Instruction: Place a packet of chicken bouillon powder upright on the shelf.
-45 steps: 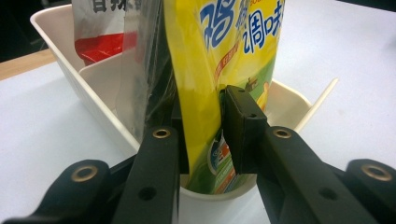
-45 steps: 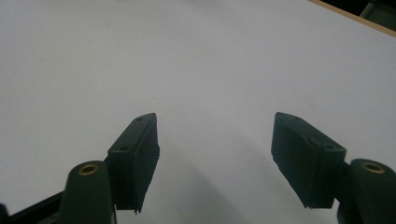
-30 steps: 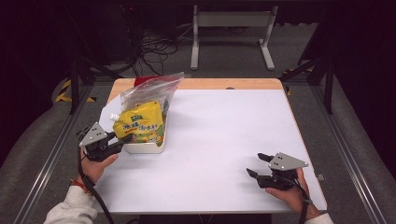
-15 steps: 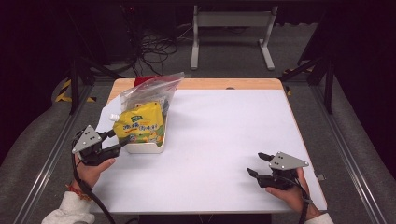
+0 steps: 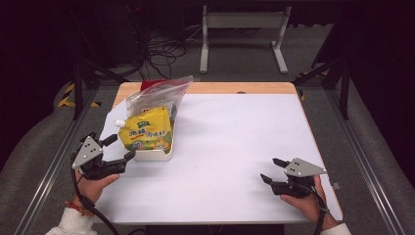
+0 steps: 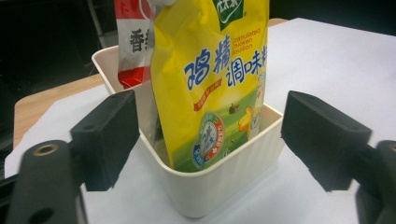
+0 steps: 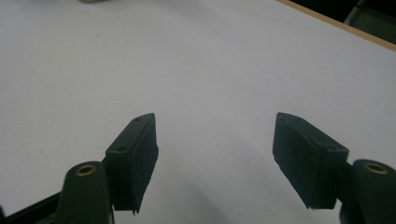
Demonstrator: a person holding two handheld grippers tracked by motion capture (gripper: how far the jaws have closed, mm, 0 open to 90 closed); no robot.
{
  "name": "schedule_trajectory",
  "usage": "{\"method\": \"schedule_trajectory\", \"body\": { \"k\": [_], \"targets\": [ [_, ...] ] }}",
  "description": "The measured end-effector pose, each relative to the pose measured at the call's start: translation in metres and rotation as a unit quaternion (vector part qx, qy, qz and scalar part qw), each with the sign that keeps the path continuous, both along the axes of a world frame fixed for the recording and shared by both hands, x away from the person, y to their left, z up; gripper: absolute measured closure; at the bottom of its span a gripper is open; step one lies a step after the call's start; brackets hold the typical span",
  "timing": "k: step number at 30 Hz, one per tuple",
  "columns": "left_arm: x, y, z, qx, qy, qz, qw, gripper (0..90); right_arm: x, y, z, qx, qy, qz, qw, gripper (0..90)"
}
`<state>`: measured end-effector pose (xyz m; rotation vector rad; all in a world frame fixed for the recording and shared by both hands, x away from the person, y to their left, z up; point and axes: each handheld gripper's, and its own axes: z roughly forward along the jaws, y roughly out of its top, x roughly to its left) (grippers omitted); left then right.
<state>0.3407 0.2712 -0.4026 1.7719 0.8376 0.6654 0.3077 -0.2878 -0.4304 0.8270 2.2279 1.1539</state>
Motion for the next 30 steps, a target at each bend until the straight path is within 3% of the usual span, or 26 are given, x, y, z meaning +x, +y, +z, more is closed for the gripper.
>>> {"method": "schedule_trajectory", "body": {
  "k": [14, 22, 30],
  "targets": [
    [-0.013, -0.009, -0.007, 0.013, 0.013, 0.002, 0.9998, 7.0, 0.000, -0.003, 0.002, -0.002, -0.006, -0.006, 1.0000, 29.3],
    [-0.025, -0.021, -0.009, 0.024, 0.009, -0.022, 0.9994, 7.0, -0.001, -0.007, 0.004, -0.004, -0.012, -0.015, 0.9998, 28.6],
    [-0.032, -0.031, -0.015, 0.032, 0.020, -0.035, 0.9987, 7.0, -0.004, -0.012, 0.005, -0.014, -0.020, -0.028, 0.9993, 24.9]
  ]
}}
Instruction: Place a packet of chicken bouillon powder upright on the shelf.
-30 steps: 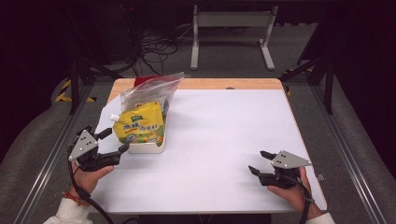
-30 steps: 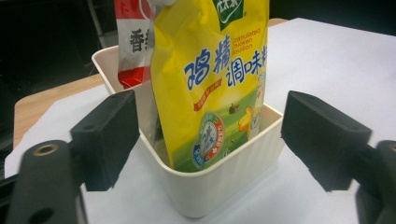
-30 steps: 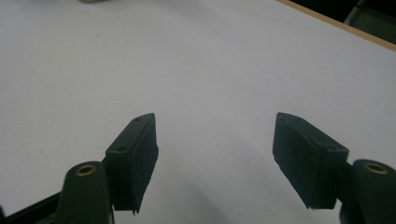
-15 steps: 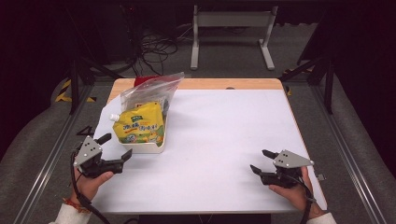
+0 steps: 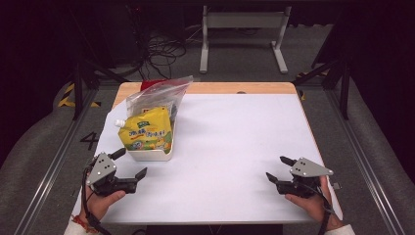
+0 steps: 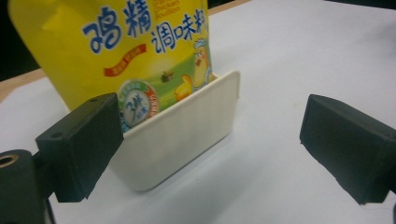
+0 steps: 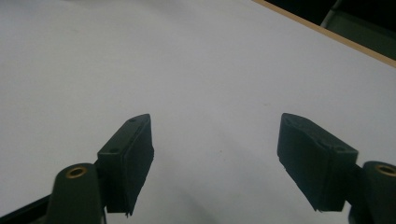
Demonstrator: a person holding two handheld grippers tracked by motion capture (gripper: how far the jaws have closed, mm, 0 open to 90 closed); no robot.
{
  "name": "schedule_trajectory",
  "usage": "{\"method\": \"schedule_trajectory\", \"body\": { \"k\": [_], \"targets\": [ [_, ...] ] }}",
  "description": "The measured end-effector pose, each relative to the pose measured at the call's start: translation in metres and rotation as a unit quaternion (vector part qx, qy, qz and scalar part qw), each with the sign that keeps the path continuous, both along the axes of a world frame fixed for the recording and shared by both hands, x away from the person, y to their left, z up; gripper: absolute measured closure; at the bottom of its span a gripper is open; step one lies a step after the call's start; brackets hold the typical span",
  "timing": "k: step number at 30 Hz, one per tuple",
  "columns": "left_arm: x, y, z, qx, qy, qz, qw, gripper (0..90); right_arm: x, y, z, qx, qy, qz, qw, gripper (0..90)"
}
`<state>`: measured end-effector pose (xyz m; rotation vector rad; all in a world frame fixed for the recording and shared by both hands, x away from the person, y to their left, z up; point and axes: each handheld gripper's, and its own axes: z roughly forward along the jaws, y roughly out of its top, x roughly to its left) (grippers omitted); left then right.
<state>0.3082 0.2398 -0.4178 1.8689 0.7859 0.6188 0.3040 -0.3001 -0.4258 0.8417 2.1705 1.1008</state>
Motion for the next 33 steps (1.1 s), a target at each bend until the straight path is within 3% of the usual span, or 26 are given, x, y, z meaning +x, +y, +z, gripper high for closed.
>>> {"method": "schedule_trajectory", "body": {
  "k": [4, 5, 14, 17, 25, 33],
  "targets": [
    [-0.004, -0.004, -0.002, -0.004, 0.010, -0.007, 0.9999, 7.0, -0.002, -0.004, 0.001, 0.000, -0.004, -0.008, 1.0000, 18.9],
    [-0.004, -0.005, -0.004, -0.001, 0.011, -0.009, 0.9999, 7.0, -0.004, -0.004, 0.001, 0.000, -0.002, -0.012, 0.9999, 13.5],
    [-0.011, -0.022, -0.017, 0.026, 0.042, -0.042, 0.9979, 6.6, -0.009, -0.010, -0.004, -0.009, 0.003, -0.024, 0.9997, 2.6],
    [-0.010, -0.025, -0.021, 0.037, 0.047, -0.051, 0.9969, 6.3, -0.011, -0.011, -0.009, -0.038, -0.005, -0.043, 0.9983, 3.1],
    [-0.005, -0.033, -0.031, 0.071, 0.058, -0.058, 0.9941, 6.2, -0.014, -0.017, -0.011, -0.031, -0.002, -0.045, 0.9985, 4.1],
    [-0.004, -0.034, -0.032, 0.077, 0.059, -0.062, 0.9933, 6.0, -0.015, -0.019, -0.010, -0.018, -0.009, -0.056, 0.9982, 4.1]
  ]
}}
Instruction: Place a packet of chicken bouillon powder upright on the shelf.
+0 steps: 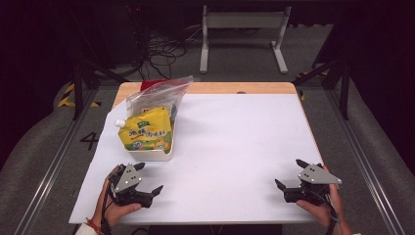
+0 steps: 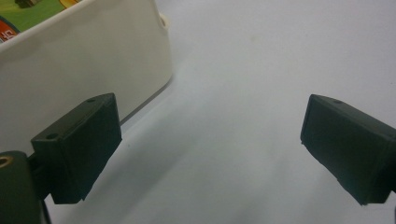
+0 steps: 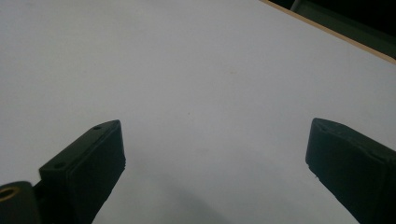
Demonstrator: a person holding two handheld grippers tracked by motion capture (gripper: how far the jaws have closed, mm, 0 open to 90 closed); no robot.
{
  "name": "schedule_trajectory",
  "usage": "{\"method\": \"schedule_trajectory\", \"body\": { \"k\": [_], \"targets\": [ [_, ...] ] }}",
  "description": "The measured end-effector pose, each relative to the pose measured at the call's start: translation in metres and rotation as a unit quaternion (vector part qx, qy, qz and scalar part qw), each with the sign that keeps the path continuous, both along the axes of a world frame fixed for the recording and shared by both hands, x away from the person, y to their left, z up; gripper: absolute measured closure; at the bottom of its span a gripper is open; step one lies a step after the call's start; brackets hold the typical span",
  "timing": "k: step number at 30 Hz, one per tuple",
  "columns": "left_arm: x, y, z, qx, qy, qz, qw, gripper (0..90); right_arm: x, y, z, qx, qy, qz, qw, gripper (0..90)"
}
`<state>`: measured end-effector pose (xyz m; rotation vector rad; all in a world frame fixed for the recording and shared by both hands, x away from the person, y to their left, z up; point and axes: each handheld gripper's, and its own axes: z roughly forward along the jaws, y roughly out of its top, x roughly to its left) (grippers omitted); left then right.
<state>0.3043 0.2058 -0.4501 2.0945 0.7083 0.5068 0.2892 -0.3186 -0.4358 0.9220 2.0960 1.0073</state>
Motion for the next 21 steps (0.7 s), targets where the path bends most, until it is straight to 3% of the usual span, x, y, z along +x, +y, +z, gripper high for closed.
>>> {"method": "schedule_trajectory", "body": {
  "k": [21],
  "targets": [
    [0.0045, 0.0007, -0.0014, 0.003, 0.009, 0.008, 0.9999, 5.8, 0.0028, 0.0005, 0.0003, 0.000, -0.008, 0.005, 1.0000, 4.2]
  ]
}}
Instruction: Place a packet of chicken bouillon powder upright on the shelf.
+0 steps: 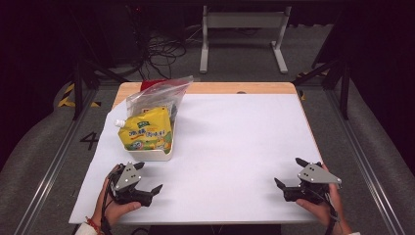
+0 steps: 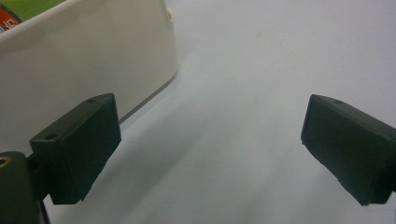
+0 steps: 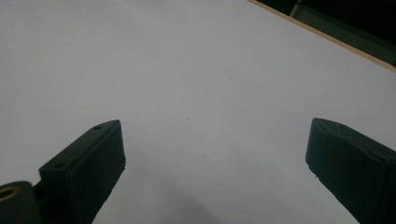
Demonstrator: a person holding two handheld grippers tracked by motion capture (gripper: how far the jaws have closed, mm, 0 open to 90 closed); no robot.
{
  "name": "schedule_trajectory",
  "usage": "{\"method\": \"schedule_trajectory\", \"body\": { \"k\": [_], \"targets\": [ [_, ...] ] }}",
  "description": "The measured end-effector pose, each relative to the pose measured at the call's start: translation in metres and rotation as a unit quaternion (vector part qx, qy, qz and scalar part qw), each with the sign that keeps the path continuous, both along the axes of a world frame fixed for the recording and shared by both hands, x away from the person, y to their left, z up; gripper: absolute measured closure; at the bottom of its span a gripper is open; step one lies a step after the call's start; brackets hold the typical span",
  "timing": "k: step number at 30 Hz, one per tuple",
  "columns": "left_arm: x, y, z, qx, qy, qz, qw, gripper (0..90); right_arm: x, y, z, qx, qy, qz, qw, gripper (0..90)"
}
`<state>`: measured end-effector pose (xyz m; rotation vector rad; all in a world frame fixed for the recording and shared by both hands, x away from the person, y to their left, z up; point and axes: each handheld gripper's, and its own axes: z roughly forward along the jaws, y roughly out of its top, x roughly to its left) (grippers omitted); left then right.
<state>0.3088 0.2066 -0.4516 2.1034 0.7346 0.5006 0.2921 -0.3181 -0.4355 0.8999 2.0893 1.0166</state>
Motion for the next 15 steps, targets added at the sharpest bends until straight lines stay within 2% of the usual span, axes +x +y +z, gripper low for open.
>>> {"method": "schedule_trajectory", "body": {
  "k": [2, 7, 10, 15],
  "targets": [
    [0.0007, -0.0006, -0.0005, 0.006, 0.000, -0.001, 1.0000, 5.7, 0.0004, 0.0002, -0.0003, -0.006, -0.001, 0.000, 1.0000, 4.4],
    [0.0007, 0.0000, 0.0002, 0.001, 0.000, -0.003, 1.0000, 5.6, 0.0001, -0.0009, 0.0005, -0.005, -0.003, -0.005, 1.0000, 4.7],
    [0.0012, -0.0005, -0.0008, 0.010, 0.001, 0.000, 1.0000, 5.3, 0.0005, -0.0018, 0.0008, -0.003, -0.003, -0.007, 1.0000, 4.7],
    [0.0031, -0.0029, -0.0012, 0.011, 0.002, -0.002, 0.9999, 5.4, -0.0011, -0.0011, 0.0015, -0.001, -0.006, -0.005, 1.0000, 4.7]
  ]
}}
